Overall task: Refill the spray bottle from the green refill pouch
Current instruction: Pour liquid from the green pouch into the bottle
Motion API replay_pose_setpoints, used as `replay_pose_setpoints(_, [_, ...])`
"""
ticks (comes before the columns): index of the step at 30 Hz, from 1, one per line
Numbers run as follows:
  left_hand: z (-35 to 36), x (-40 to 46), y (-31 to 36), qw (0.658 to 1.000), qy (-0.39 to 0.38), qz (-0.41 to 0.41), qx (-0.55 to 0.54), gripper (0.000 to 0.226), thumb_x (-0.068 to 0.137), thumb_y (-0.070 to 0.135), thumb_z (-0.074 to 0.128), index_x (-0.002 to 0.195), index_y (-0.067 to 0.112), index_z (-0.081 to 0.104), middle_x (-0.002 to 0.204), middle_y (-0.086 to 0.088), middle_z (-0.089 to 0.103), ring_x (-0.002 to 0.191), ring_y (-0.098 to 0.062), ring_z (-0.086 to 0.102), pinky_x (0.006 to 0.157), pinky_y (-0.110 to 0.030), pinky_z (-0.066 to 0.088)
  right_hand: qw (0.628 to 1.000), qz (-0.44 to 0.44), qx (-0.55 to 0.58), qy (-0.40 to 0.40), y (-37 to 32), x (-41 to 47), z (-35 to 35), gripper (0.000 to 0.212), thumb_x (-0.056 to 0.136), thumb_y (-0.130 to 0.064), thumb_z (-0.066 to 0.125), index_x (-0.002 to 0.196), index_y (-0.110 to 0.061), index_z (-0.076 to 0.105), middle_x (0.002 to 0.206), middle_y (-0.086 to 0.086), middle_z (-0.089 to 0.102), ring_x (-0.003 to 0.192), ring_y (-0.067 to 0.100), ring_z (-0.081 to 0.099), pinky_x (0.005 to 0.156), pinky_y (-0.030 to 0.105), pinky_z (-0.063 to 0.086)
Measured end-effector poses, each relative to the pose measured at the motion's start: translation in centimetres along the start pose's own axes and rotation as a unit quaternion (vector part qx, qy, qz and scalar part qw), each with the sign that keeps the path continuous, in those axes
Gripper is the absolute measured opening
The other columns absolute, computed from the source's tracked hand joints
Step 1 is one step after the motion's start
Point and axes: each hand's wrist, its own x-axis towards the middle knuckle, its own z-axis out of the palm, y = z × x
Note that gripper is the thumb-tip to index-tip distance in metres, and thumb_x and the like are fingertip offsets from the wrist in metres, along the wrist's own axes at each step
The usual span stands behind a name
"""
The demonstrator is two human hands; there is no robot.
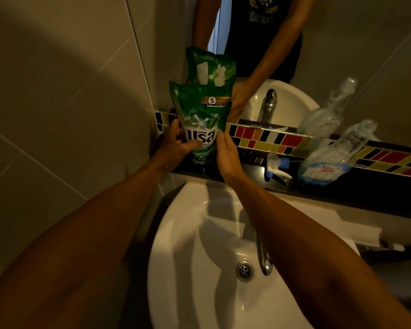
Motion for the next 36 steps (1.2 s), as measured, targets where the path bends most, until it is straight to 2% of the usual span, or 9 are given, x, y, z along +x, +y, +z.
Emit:
replay_pose_setpoints(3, [0.4, -0.7, -0.9, 1.0, 0.008, 0.006, 0.028, 0.084, 0.077, 0.019, 0.087, 0.144, 0.023, 0.035, 0.133, -0.001, 0.06, 0.111, -0.014, 0.063, 0.083, -0.034, 0.06, 1.0, 0.006, 0.017, -0.008, -0.1, -0.3, -0.2, 0.027, 0.114, -0.032, 0.034, 0.127, -0.031, 0.057, 0.12, -0.006, 0.066, 0.113, 0.007, 0.063, 0.098, 0.031, 0.052])
replay_pose_setpoints(6, [0.8, -1.3, -0.7, 0.999, 0.029, 0.022, -0.007, 0.073, 0.083, 0.017, 0.082, 0.14, 0.022, 0.036, 0.125, 0.001, 0.063, 0.108, -0.012, 0.065, 0.07, -0.025, 0.061, 1.0, 0.006, 0.024, -0.015, -0.3, -1.1, -0.4, 0.025, 0.114, -0.032, 0.034, 0.125, -0.034, 0.056, 0.116, -0.009, 0.067, 0.109, 0.003, 0.064, 0.091, 0.026, 0.052])
replay_pose_setpoints(12, [1.6, -3.4, 0.9, 0.998, 0.001, 0.024, -0.05, 0.067, 0.089, 0.02, 0.077, 0.143, 0.026, 0.037, 0.132, -0.004, 0.062, 0.114, -0.02, 0.065, 0.071, -0.039, 0.064, 1.0, -0.012, 0.008, -0.022, -2.0, -3.3, -2.2, 0.038, 0.114, -0.034, 0.032, 0.148, -0.024, 0.048, 0.118, -0.013, 0.064, 0.105, -0.004, 0.063, 0.081, 0.014, 0.054])
replay_pose_setpoints(15, [2.3, -4.4, 3.3, 0.998, -0.012, 0.041, -0.035, 0.064, 0.089, 0.027, 0.076, 0.14, 0.029, 0.038, 0.131, -0.002, 0.063, 0.11, -0.018, 0.066, 0.063, -0.036, 0.064, 0.999, -0.042, -0.002, -0.01, -3.6, -4.9, -3.5, 0.044, 0.114, -0.038, 0.03, 0.156, -0.025, 0.039, 0.128, -0.01, 0.061, 0.111, -0.004, 0.059, 0.094, 0.024, 0.054])
replay_pose_setpoints(20, [4.3, -6.0, 8.0, 0.996, -0.038, 0.075, 0.003, 0.062, 0.085, 0.041, 0.078, 0.131, 0.039, 0.036, 0.132, 0.0, 0.064, 0.112, -0.023, 0.068, 0.07, -0.054, 0.063, 0.992, -0.127, -0.001, -0.003, -6.6, -8.2, -6.8, 0.043, 0.113, -0.037, 0.037, 0.155, -0.045, 0.029, 0.15, -0.005, 0.051, 0.132, 0.008, 0.056, 0.109, 0.043, 0.052])
replay_pose_setpoints(25, [7.6, -7.6, 12.1, 0.99, -0.055, 0.123, 0.03, 0.076, 0.088, 0.034, 0.077, 0.143, 0.028, 0.024, 0.127, -0.005, 0.068, 0.104, -0.018, 0.073, 0.075, -0.04, 0.064, 0.985, -0.168, -0.036, -0.033, -9.3, -11.4, -10.6, 0.091, 0.102, -0.009, 0.064, 0.154, -0.061, 0.01, 0.145, -0.025, 0.05, 0.132, 0.002, 0.057, 0.107, 0.036, 0.054])
replay_pose_setpoints(28, [9.9, -8.3, 13.8, 0.986, -0.069, 0.15, 0.037, 0.08, 0.089, 0.027, 0.077, 0.146, 0.026, 0.02, 0.128, -0.004, 0.066, 0.101, -0.009, 0.073, 0.081, -0.035, 0.063, 0.984, -0.173, -0.033, -0.039, -10.2, -12.4, -13.3, 0.1, 0.1, -0.001, 0.065, 0.162, -0.048, 0.003, 0.148, -0.02, 0.049, 0.131, -0.001, 0.057, 0.104, 0.031, 0.055])
replay_pose_setpoints(32, [12.8, -10.0, 15.5, 0.986, -0.087, 0.134, 0.051, 0.077, 0.095, 0.03, 0.068, 0.15, 0.032, 0.014, 0.11, -0.002, 0.07, 0.08, -0.008, 0.076, 0.056, -0.023, 0.059, 0.985, -0.17, -0.009, -0.041, -10.5, -13.3, -16.5, 0.1, 0.099, -0.002, 0.066, 0.165, -0.041, 0.003, 0.144, -0.019, 0.054, 0.129, 0.003, 0.061, 0.103, 0.036, 0.057])
replay_pose_setpoints(36, [15.2, -10.9, 16.7, 0.99, -0.077, 0.114, 0.038, 0.051, 0.104, 0.044, 0.048, 0.146, 0.041, 0.02, 0.117, -0.011, 0.069, 0.076, -0.016, 0.073, 0.059, -0.033, 0.06, 0.987, -0.152, 0.01, -0.05, -10.1, -14.0, -19.3, 0.101, 0.1, -0.004, 0.066, 0.165, -0.041, -0.001, 0.149, -0.011, 0.053, 0.126, -0.001, 0.061, 0.099, 0.029, 0.057])
